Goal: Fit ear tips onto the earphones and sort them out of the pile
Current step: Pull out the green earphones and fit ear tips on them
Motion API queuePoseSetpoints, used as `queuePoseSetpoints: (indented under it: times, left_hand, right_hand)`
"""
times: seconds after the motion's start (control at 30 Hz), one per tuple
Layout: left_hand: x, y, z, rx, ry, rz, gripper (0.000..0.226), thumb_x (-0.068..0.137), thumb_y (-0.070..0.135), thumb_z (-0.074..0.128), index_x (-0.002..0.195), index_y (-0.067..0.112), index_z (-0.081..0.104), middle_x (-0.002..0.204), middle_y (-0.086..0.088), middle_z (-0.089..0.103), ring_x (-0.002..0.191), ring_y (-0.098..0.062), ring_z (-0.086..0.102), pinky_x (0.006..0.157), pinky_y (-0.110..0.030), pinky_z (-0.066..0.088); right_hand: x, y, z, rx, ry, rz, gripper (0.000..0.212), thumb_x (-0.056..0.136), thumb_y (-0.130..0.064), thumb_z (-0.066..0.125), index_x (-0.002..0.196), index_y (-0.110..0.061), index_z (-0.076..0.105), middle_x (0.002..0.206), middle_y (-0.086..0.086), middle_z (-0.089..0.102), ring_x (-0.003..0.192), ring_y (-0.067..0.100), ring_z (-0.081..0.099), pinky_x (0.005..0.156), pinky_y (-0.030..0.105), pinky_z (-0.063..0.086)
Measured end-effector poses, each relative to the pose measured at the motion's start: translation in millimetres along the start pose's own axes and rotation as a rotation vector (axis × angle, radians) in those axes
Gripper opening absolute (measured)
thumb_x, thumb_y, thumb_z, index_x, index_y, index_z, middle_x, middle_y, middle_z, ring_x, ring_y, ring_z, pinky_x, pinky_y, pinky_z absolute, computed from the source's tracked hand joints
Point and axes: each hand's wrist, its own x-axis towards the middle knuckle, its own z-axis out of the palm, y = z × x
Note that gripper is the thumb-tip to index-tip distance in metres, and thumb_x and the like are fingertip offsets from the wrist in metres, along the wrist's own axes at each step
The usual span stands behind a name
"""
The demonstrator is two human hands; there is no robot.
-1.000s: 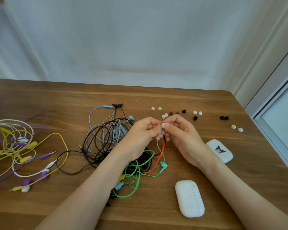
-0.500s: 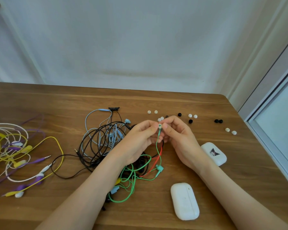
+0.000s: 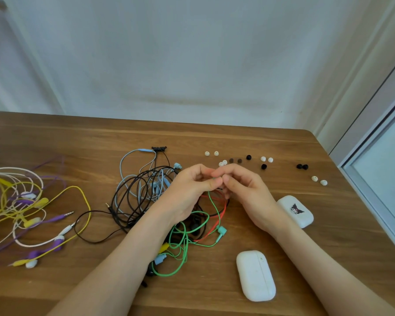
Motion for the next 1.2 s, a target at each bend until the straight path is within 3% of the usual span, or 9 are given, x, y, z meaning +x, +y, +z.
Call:
queuePoseSetpoints:
  times: [0.1, 0.3, 0.4, 0.5, 0.6, 0.8, 0.9, 1.0, 1.2]
  left_hand:
    - [0, -1, 0, -0.031, -0.006, -0.055, 0.012, 0.079, 0.007, 0.066, 0.09, 0.004, 0.062, 0.071, -0.003, 0.065, 0.067, -0.012, 0.059, 0.066, -0.02, 0.052]
    - [1, -1, -2, -0.058, -0.026, -0.099, 0.01, 0.092, 0.003, 0.055, 0.097, 0.002, 0.064, 0.076, -0.003, 0.065, 0.065, -0.006, 0.059, 0.069, -0.017, 0.052]
    - [1, -1, -2, -0.053, -0.013, -0.126, 0.012, 0.092, 0.0, 0.054, 0.099, 0.0, 0.064, 0.077, -0.004, 0.065, 0.064, -0.006, 0.06, 0.066, -0.015, 0.052]
    - [0, 1, -1, -0.075, 0.013, -0.125, 0.012, 0.092, -0.001, 0.054, 0.099, 0.0, 0.064, 0.076, -0.005, 0.064, 0.064, -0.005, 0.061, 0.064, -0.014, 0.052]
    - [0, 3, -3, -0.086, 0.06, -0.067, 0.018, 0.094, -0.001, 0.051, 0.104, 0.008, 0.063, 0.076, -0.003, 0.061, 0.066, -0.007, 0.059, 0.065, -0.016, 0.051]
    - [0, 9, -1, -0.089, 0.112, -0.062, 0.018, 0.098, 0.014, 0.048, 0.099, 0.011, 0.066, 0.073, 0.001, 0.057, 0.066, -0.007, 0.053, 0.066, -0.016, 0.048]
    - [-1, 12, -1, -0.044, 0.127, -0.103, 0.019, 0.094, 0.029, 0.055, 0.085, 0.014, 0.062, 0.067, 0.002, 0.054, 0.061, -0.009, 0.051, 0.063, -0.02, 0.044]
    - [-1, 12, -2, 0.05, 0.143, -0.137, 0.028, 0.095, 0.034, 0.054, 0.073, 0.016, 0.052, 0.058, 0.004, 0.048, 0.055, -0.01, 0.044, 0.056, -0.021, 0.037]
    - [0, 10, 3, 0.144, 0.166, -0.121, 0.026, 0.102, 0.016, 0.04, 0.081, 0.013, 0.055, 0.062, 0.001, 0.052, 0.053, -0.011, 0.047, 0.052, -0.021, 0.037]
  right_hand:
    - [-1, -3, -2, -0.007, -0.015, -0.016, 0.02, 0.09, -0.016, 0.053, 0.104, -0.01, 0.066, 0.08, 0.008, 0.066, 0.077, 0.016, 0.06, 0.067, 0.023, 0.047]
    - [0, 1, -4, -0.241, 0.055, -0.13, 0.013, 0.092, -0.009, 0.061, 0.099, -0.018, 0.066, 0.08, 0.013, 0.069, 0.085, 0.035, 0.065, 0.085, 0.047, 0.053]
    - [0, 4, -3, -0.428, 0.079, -0.143, 0.021, 0.092, -0.01, 0.062, 0.095, -0.03, 0.064, 0.081, -0.001, 0.068, 0.08, 0.014, 0.064, 0.075, 0.027, 0.051]
    - [-1, 0, -3, -0.538, 0.067, -0.146, 0.027, 0.09, -0.012, 0.064, 0.097, -0.037, 0.057, 0.079, -0.004, 0.063, 0.072, 0.01, 0.058, 0.066, 0.015, 0.043]
    - [-1, -9, -10, -0.619, -0.04, -0.018, 0.028, 0.083, -0.02, 0.072, 0.096, -0.031, 0.05, 0.071, -0.004, 0.059, 0.061, 0.004, 0.05, 0.061, 0.015, 0.04]
    - [-10, -27, -7, -0.966, -0.476, 0.289, 0.046, 0.07, -0.047, 0.079, 0.095, -0.026, 0.047, 0.078, -0.011, 0.049, 0.068, 0.003, 0.046, 0.06, 0.02, 0.037]
    - [-10, -27, -4, -1.066, -0.5, 0.255, 0.039, 0.079, -0.044, 0.073, 0.099, -0.027, 0.044, 0.085, -0.009, 0.051, 0.077, 0.008, 0.049, 0.068, 0.027, 0.043]
    - [-10, -28, -8, -1.026, -0.489, 0.24, 0.03, 0.088, -0.033, 0.066, 0.107, -0.026, 0.044, 0.087, -0.008, 0.053, 0.076, 0.006, 0.05, 0.067, 0.023, 0.042]
    - [-9, -26, -9, -0.93, -0.374, 0.148, 0.031, 0.089, -0.013, 0.058, 0.11, -0.029, 0.041, 0.096, -0.006, 0.052, 0.082, 0.006, 0.05, 0.071, 0.022, 0.046]
